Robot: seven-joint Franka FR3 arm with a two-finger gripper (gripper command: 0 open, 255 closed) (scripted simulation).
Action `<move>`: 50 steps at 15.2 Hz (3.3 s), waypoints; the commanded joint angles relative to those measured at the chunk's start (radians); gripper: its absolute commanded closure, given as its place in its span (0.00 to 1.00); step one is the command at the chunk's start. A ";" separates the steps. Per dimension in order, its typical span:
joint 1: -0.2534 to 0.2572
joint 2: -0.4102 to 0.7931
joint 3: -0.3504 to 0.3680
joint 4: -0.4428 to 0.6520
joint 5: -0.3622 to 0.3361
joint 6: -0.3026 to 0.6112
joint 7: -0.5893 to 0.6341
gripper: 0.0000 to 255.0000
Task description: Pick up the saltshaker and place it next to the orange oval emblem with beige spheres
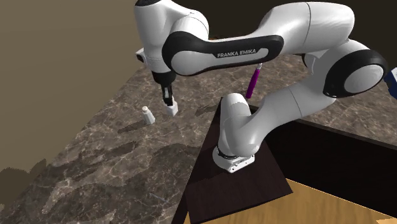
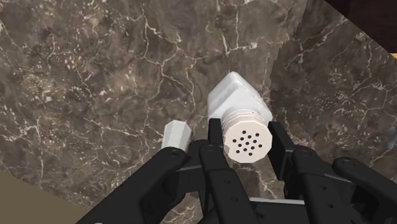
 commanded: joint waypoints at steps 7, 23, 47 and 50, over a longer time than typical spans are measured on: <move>-0.047 -0.050 -0.073 0.044 -0.067 -0.081 -0.096 1.00; -0.156 -0.062 -0.438 0.228 -0.365 -0.157 -0.486 1.00; 0.263 0.123 -1.113 1.011 -0.594 -0.190 -1.027 1.00; 0.384 0.112 -1.213 1.173 -0.623 -0.220 -1.096 1.00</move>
